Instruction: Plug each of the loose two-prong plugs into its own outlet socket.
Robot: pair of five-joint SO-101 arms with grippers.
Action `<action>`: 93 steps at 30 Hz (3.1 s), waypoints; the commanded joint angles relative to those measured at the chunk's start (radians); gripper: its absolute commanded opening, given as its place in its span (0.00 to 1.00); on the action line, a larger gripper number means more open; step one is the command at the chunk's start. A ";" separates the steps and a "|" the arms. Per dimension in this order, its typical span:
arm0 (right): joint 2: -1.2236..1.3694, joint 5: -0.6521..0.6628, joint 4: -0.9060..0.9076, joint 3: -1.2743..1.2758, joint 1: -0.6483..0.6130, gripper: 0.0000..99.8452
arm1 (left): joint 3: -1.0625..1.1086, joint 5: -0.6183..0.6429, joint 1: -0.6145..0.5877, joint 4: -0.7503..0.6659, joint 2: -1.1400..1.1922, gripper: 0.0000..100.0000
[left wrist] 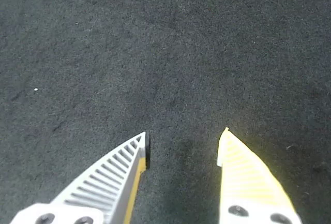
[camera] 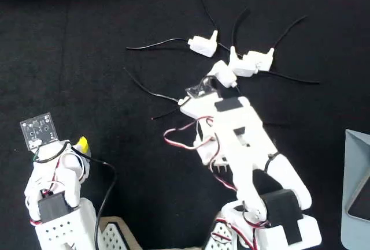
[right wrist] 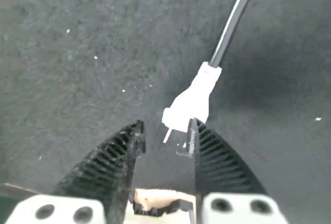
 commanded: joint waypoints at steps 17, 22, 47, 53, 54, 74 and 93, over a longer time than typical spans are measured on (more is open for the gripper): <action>-0.021 0.054 -0.114 0.091 0.081 0.14 | -0.007 -0.006 -0.005 -0.021 -0.006 0.23; -0.021 0.057 -0.121 0.091 0.084 0.13 | -0.007 -0.006 -0.007 -0.021 -0.006 0.23; -0.186 0.058 0.178 -0.213 0.077 0.01 | -0.012 0.002 -0.004 -0.130 -0.006 0.23; -0.433 0.052 0.103 -0.179 -0.051 0.01 | -0.064 0.012 0.028 -0.264 -0.006 0.23; -0.473 0.052 0.069 -0.157 -0.083 0.01 | -0.068 0.028 0.048 -0.279 -0.006 0.23; -0.858 0.051 -0.660 0.360 -0.505 0.01 | -0.205 0.107 0.460 -0.394 -0.006 0.23; -0.869 -0.020 -0.658 0.371 -0.440 0.01 | -0.383 -0.028 0.757 -0.169 -0.005 0.23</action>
